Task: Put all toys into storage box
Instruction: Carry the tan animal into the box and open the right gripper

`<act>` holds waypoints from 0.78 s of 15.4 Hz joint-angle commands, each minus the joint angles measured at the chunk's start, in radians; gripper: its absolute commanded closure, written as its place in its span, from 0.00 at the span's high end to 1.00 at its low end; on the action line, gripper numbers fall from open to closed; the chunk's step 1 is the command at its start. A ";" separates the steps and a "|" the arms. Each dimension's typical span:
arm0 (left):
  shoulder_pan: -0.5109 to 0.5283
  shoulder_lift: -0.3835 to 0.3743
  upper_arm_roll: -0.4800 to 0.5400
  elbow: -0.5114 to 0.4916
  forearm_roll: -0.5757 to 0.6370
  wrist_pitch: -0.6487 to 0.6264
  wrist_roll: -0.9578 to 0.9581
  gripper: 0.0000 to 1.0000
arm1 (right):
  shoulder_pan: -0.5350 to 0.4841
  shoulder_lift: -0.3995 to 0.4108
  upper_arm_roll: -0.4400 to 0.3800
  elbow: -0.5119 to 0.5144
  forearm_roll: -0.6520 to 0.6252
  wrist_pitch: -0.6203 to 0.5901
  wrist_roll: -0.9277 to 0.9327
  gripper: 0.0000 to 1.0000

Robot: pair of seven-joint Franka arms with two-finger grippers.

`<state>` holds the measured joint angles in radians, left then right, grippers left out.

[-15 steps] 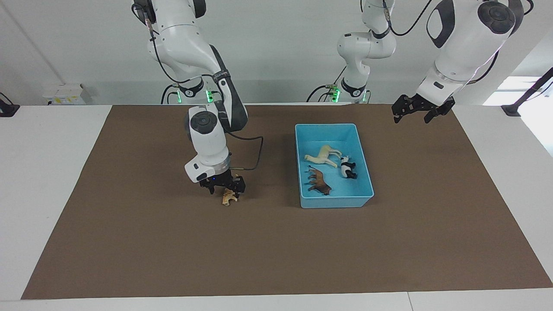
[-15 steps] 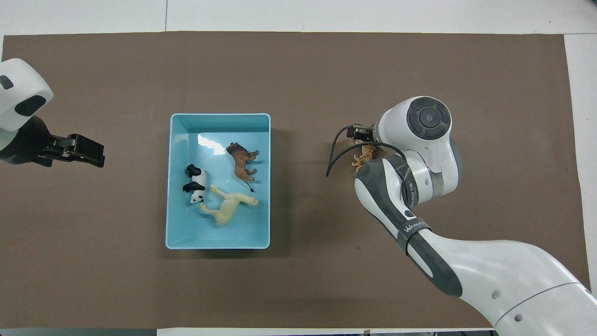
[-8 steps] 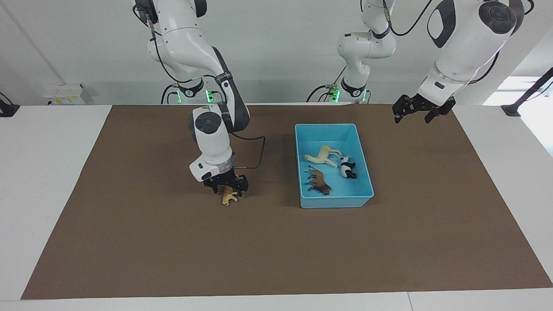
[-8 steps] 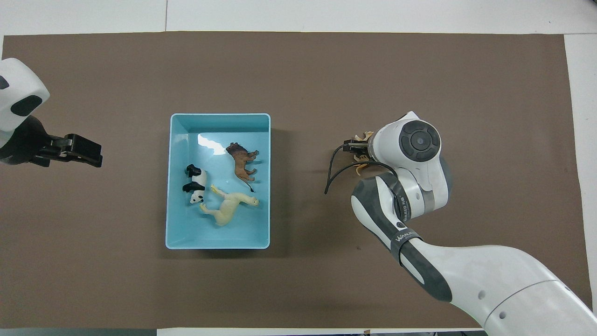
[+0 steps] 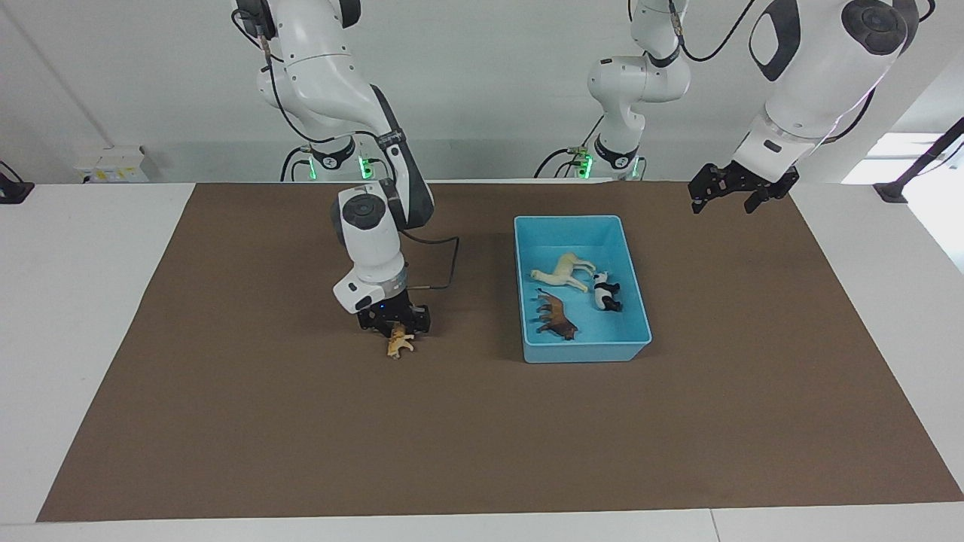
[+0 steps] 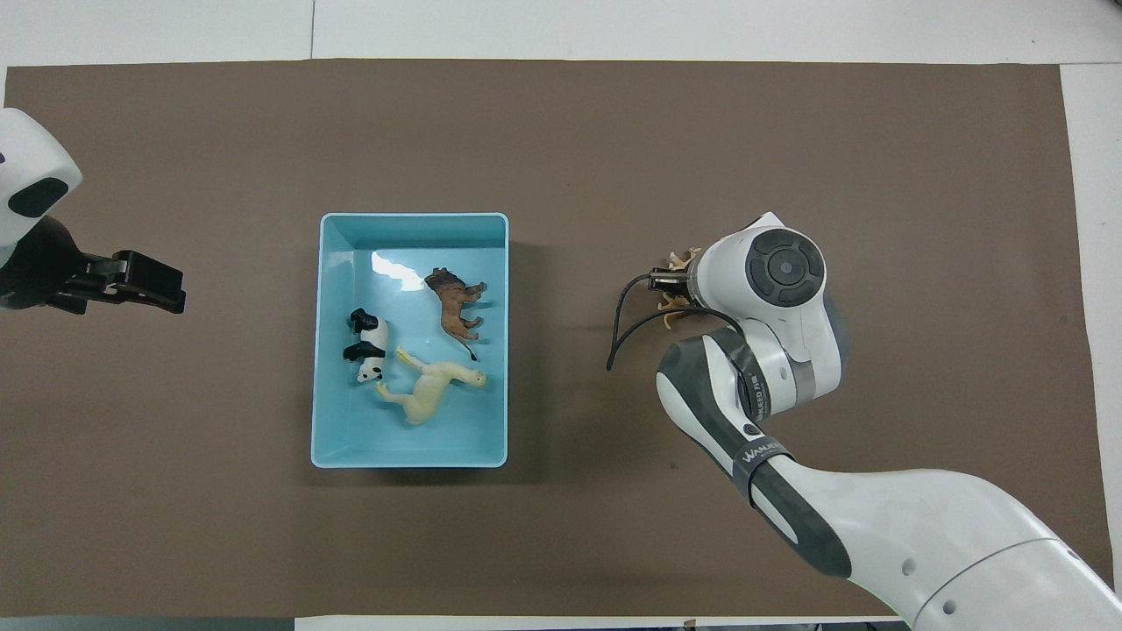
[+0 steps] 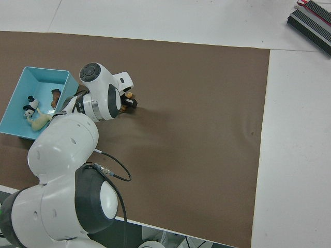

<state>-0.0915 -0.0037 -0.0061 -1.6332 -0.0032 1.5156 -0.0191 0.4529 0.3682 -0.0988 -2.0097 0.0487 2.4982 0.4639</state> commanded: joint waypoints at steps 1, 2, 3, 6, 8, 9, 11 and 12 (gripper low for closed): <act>0.004 -0.016 0.002 -0.010 -0.009 0.005 0.004 1.00 | -0.002 0.002 0.005 0.054 -0.007 -0.067 0.022 0.00; 0.004 -0.016 0.002 -0.010 -0.009 0.005 0.004 1.00 | -0.002 0.002 0.005 0.078 -0.007 -0.091 0.022 0.00; 0.004 -0.016 0.002 -0.010 -0.009 0.005 0.002 1.00 | -0.002 0.002 0.007 0.104 -0.006 -0.119 0.022 0.00; 0.004 -0.016 0.002 -0.010 -0.009 0.005 0.004 1.00 | 0.003 0.005 0.016 0.256 0.008 -0.273 0.041 0.00; 0.004 -0.016 0.002 -0.010 -0.009 0.005 0.002 1.00 | 0.035 0.027 0.019 0.412 0.010 -0.399 0.105 0.00; 0.004 -0.016 0.002 -0.010 -0.009 0.005 0.004 1.00 | 0.068 0.050 0.019 0.498 0.017 -0.456 0.139 0.00; 0.004 -0.016 0.002 -0.010 -0.009 0.005 0.004 1.00 | 0.150 0.092 0.019 0.604 0.026 -0.487 0.208 0.00; 0.004 -0.016 0.002 -0.010 -0.009 0.005 0.004 1.00 | 0.176 0.098 0.019 0.611 0.033 -0.467 0.237 0.00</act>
<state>-0.0915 -0.0037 -0.0061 -1.6332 -0.0032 1.5156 -0.0191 0.5723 0.3878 -0.0796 -1.5047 0.0629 2.0391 0.6357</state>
